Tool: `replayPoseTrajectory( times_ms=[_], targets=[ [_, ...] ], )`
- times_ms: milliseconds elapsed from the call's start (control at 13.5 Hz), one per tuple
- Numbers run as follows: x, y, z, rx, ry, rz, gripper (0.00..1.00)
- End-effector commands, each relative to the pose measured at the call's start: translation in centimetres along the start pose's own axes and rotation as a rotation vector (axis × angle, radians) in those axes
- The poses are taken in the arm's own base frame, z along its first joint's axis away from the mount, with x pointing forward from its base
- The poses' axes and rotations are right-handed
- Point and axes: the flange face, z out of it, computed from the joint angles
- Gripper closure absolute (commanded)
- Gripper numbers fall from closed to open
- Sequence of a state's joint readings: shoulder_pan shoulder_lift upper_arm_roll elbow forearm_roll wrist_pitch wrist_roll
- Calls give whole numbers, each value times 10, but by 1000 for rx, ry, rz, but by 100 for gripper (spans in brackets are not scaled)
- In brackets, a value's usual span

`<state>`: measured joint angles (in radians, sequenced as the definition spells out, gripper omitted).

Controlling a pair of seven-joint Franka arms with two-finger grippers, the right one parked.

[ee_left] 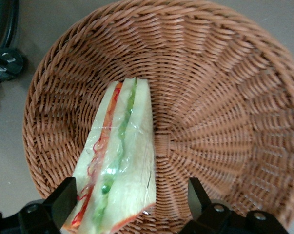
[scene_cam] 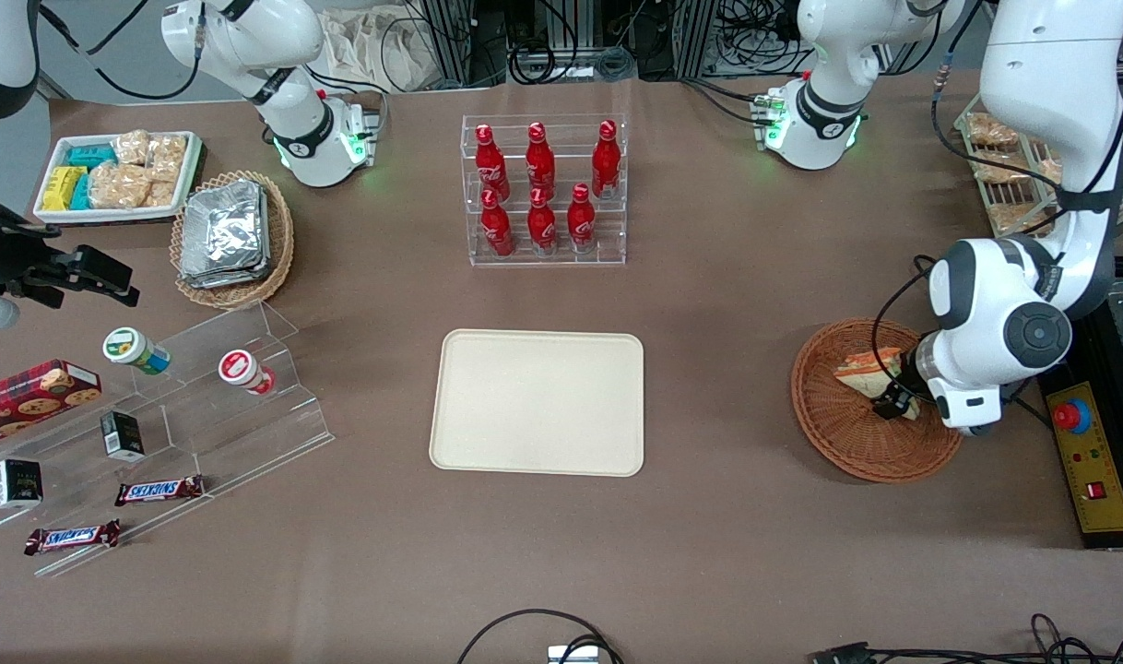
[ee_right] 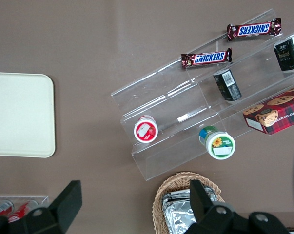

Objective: Place sandwich from basket to tray
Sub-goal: 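Close the left gripper on the wrapped triangular sandwich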

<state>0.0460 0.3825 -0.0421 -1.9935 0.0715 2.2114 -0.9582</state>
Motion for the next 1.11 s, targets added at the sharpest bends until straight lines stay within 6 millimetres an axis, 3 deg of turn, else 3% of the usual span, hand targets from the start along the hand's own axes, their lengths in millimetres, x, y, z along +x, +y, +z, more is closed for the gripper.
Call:
replayPoseTrajectory(
  times_ms=[0, 74, 296, 370, 519, 741, 1037],
  targets=[
    [7, -1, 13, 26, -5, -22, 0],
    [8, 0, 6, 26, -4, -21, 0],
    [20, 7, -39, 97, -47, -35, 0],
    [22, 7, -42, 109, -54, -35, 0],
    [22, 6, -26, 131, -71, -41, 0],
    [21, 0, 19, 189, -115, -51, 0],
    [22, 2, 37, 196, -124, -55, 1]
  ],
)
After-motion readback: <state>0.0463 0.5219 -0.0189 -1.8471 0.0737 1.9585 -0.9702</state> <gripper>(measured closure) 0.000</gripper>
